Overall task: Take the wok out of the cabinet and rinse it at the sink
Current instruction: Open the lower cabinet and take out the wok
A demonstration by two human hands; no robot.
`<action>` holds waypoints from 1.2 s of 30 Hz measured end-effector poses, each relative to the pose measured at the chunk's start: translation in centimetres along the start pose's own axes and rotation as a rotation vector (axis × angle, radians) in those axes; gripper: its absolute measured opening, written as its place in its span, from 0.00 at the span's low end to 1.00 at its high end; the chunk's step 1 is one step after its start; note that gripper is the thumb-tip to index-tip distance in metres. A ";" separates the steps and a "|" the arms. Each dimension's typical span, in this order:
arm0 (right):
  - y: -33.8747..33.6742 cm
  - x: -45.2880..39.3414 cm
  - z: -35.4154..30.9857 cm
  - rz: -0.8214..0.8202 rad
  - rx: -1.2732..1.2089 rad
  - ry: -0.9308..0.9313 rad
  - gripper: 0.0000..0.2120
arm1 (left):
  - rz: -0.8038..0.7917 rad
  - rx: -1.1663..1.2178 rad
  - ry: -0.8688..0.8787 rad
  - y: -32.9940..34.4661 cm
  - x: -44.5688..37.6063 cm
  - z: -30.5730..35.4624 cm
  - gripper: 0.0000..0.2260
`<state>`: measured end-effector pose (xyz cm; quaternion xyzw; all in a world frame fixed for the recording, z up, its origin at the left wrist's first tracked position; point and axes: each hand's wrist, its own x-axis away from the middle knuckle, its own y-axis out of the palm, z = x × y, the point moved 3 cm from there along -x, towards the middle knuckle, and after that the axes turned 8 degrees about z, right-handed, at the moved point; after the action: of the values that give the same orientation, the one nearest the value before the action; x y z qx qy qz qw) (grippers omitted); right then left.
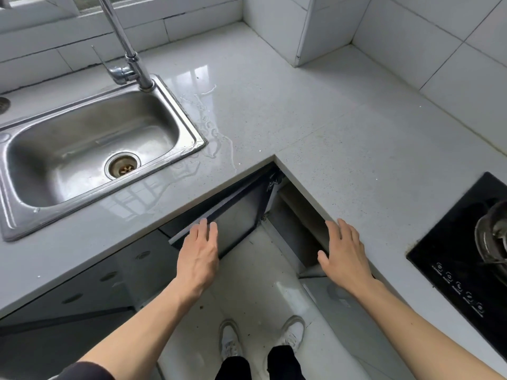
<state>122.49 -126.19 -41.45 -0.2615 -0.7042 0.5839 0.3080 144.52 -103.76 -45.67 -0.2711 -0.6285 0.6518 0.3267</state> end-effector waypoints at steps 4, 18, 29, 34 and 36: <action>0.1 -0.1 0.1 -0.009 0.010 0.009 0.34 | -0.001 0.047 0.024 0.3 0.7 -0.7 0.26; 0.3 -0.1 0.3 -0.026 0.046 0.011 0.36 | -0.103 0.004 -0.066 0.4 0.5 -2.4 0.26; -2.8 2.4 1.3 0.018 -0.208 0.135 0.34 | -0.084 0.123 -0.044 -2.7 -0.3 1.3 0.30; -3.8 6.6 2.0 0.049 -0.274 0.185 0.33 | -0.066 0.202 0.032 -5.0 0.2 4.7 0.31; -4.2 8.0 2.2 0.044 -0.293 0.198 0.33 | -0.067 0.224 0.072 -6.1 0.6 6.1 0.31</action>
<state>115.41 -122.60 -36.63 -0.3752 -0.7421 0.4527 0.3218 140.01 -107.27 -39.17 -0.2348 -0.5483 0.6965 0.3988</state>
